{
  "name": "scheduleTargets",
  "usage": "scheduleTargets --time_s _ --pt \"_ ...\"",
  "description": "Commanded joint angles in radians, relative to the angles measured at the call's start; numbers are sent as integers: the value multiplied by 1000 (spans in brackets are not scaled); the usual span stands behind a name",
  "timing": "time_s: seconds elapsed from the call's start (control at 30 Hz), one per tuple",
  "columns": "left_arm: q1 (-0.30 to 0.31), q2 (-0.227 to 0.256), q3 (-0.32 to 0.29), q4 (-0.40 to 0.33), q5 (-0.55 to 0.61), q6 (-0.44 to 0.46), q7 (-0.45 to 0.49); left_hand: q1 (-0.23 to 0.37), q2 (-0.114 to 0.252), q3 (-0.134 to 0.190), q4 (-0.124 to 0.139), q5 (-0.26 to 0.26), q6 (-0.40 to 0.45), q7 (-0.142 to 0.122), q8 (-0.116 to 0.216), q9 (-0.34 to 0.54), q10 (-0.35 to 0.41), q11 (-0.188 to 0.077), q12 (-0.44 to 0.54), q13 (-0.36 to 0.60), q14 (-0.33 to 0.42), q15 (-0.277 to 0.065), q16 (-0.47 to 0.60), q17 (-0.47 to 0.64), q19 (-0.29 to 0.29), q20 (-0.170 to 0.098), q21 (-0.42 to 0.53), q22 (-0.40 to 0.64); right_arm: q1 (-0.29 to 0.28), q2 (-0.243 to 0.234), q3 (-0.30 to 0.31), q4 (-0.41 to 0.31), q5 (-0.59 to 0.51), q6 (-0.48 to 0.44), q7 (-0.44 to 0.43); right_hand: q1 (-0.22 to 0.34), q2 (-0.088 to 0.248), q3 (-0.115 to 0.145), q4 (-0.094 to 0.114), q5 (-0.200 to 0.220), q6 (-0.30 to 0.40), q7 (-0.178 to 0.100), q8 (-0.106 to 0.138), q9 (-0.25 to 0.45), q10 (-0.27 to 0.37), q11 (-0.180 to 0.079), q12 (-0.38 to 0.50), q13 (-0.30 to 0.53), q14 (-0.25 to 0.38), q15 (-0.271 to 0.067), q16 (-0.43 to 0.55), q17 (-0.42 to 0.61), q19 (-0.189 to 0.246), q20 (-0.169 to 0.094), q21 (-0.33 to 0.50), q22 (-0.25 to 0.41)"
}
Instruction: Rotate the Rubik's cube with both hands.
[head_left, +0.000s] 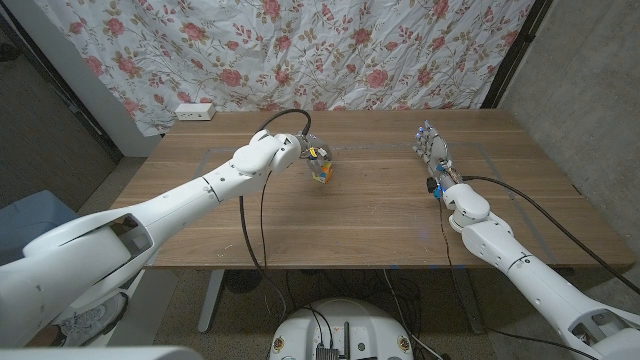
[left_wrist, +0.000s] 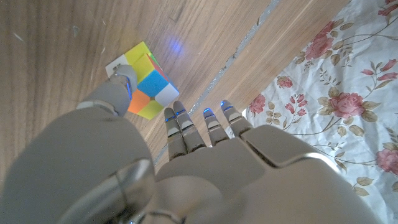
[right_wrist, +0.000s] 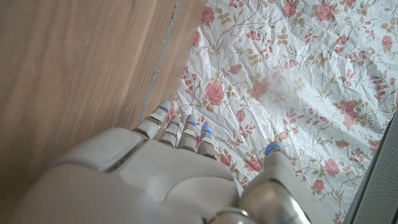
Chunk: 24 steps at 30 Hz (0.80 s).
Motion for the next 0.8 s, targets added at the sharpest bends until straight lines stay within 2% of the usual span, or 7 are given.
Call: scheduleTargets --time_s 0.03,0.3,0.8 --pt "3 -3 0 3 -1 -1 5 15 3 -8 -1 -3 19 0 6 4 18 -2 4 2 14 -81 4 2 13 -5 2 3 0 -2 0 -2 0 -4 1 3 11 4 -5 4 1 -5 6 3 0 -6 1 1 1 3 8 1 0 3 3 3" --pt "4 -3 1 5 0 -3 11 26 6 -17 1 -4 46 6 8 5 42 -3 5 3 32 -82 4 2 23 -8 1 4 -1 0 0 1 5 -3 5 2 12 4 -6 4 2 -5 6 3 1 -5 1 1 1 2 9 1 0 3 3 4" --pt "9 -3 1 1 5 -4 30 42 12 -31 2 -4 96 2 14 7 81 -5 6 4 66 -96 7 2 49 -21 3 4 1 2 -2 6 5 -1 7 2 14 3 -7 4 3 -7 6 3 1 -6 1 1 1 2 10 0 -1 6 3 4"
